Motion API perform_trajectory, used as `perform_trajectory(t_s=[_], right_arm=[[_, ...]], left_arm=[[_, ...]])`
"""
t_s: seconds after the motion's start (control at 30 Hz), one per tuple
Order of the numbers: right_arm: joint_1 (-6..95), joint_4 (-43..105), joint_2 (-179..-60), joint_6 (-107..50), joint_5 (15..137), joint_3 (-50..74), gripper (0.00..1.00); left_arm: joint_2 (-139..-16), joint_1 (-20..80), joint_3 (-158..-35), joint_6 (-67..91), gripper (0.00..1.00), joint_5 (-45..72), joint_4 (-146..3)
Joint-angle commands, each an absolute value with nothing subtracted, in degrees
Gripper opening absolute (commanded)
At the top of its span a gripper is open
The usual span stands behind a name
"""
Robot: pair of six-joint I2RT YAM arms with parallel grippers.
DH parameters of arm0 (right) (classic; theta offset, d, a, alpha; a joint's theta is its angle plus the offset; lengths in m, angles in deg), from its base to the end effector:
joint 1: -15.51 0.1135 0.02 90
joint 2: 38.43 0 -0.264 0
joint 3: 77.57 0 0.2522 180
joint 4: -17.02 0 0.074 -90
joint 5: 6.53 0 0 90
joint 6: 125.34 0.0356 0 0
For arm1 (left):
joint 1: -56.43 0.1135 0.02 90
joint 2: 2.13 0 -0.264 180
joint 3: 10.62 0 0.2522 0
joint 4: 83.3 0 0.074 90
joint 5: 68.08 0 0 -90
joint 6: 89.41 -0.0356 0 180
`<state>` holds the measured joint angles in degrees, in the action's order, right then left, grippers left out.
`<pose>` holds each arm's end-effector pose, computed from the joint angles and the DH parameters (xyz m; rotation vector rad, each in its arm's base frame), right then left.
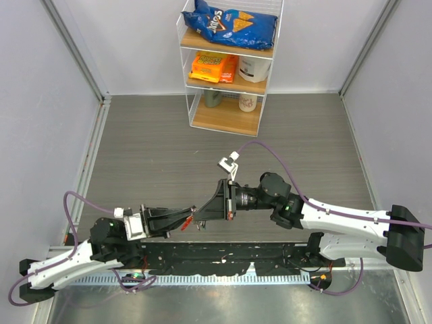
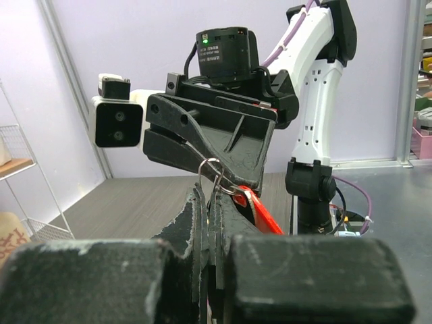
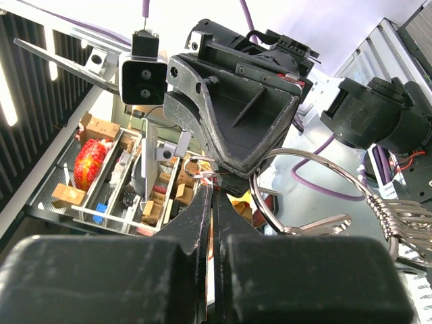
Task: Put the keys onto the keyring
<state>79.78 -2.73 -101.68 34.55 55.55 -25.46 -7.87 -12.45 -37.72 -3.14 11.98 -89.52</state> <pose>0.0948 0.2351 0.3163 -0.4378 1.8501 2.1330 0.0263 -0.0851 0.2823 0.8158 0.8310 -1.1088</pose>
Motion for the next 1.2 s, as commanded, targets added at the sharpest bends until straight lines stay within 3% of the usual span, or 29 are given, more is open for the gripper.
perform_trajectory(t_s=[0.0,1.17], right_arm=[[77.91,-6.83,-101.54,35.94,63.52,-25.84,0.06],[77.47,-1.74,-102.42,32.34,62.29,-17.93,0.06]], left_arm=[[-7.14,-13.27,-37.65,-2.84,0.00,3.47,-95.02],[-11.89,-13.35,-38.88,-2.93,0.00,0.47,-95.29]])
